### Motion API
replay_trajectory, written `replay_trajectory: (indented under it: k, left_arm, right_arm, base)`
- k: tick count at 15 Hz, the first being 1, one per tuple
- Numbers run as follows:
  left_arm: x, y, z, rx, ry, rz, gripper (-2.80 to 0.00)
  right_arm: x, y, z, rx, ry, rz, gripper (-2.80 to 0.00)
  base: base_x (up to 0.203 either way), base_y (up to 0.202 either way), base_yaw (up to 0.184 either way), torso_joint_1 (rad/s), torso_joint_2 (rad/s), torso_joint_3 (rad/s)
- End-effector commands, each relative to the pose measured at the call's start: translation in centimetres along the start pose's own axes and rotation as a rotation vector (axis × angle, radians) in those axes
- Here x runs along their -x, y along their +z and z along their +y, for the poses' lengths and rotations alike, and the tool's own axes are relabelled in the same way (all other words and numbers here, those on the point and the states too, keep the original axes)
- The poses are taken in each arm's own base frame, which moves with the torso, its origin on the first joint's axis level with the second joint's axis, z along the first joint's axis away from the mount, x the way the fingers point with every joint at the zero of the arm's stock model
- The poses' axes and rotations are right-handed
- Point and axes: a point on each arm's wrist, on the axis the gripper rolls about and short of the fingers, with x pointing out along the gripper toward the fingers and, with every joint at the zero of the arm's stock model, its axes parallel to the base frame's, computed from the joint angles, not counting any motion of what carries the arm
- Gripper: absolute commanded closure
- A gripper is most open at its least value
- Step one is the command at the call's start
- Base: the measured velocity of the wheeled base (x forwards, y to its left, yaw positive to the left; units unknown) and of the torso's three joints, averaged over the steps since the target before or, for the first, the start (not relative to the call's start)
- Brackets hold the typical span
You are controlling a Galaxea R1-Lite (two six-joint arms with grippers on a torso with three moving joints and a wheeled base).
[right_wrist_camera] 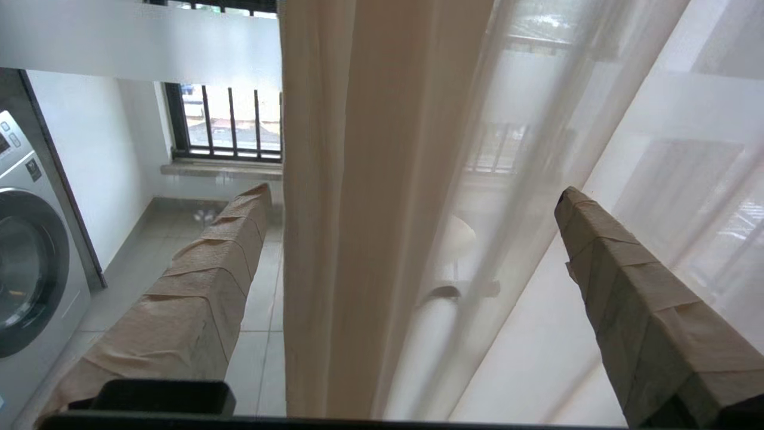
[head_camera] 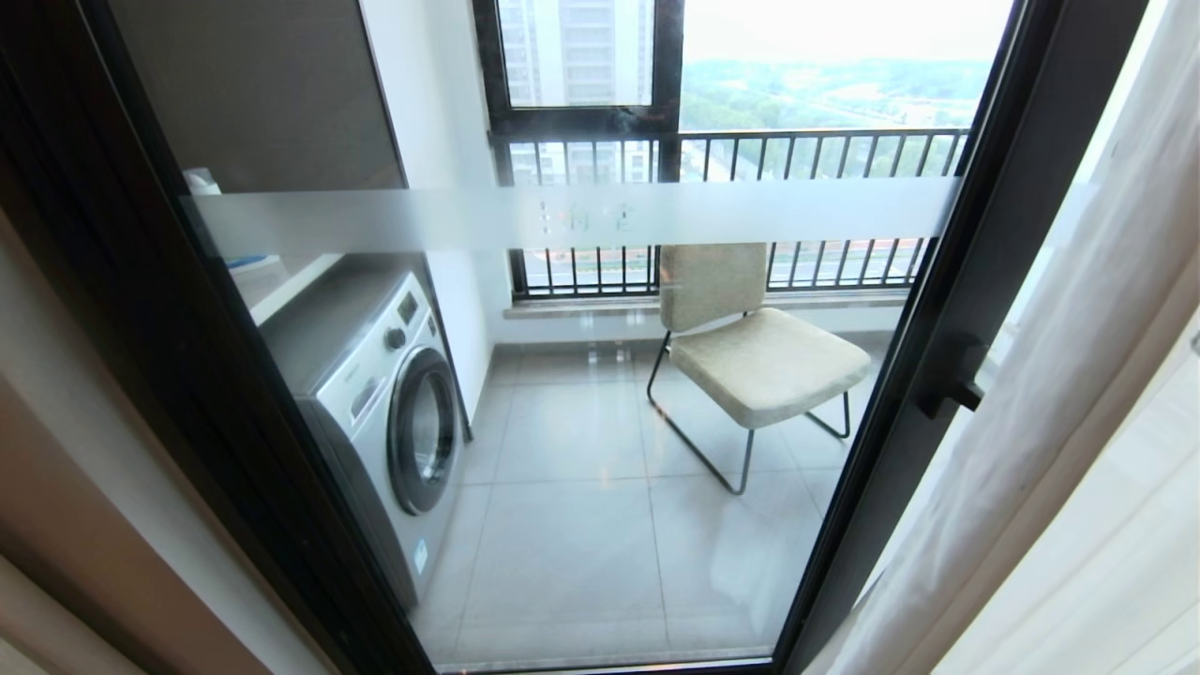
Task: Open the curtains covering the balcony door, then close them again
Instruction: Close the inner curtains on both sides
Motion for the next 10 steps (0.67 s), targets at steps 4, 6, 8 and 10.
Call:
replay_trajectory:
  k: [4,6,8,10]
  left_arm:
    - [0.0,0.0,0.0,0.0,0.001,-0.001,0.0]
    - [0.0,0.0,0.0,0.0,0.001,-0.001,0.0]
    - [0.0,0.0,0.0,0.0,0.001,-0.001,0.0]
    - [0.0,0.0,0.0,0.0,0.001,-0.001,0.0]
  right_arm:
    - [0.8,-1.0,-0.2,-0.029,-0.02,0.026,0.0]
    - [1.4,-2.3,-0.1,-0.025,-0.021,0.057,0.0]
    - [2.2,-4.5,0.0,-0.013,-0.022,0.107,0.0]
    - [3.8,-8.0,0.1,0.009,-0.016,0.197,0.0]
  base:
    - [0.0,0.0,0.0,0.0,0.0,0.0]
    - [0.0,0.0,0.0,0.0,0.0,0.0]
    - [0.0,0.0,0.0,0.0,0.0,0.0]
    - [0.0,0.0,0.0,0.0,0.0,0.0]
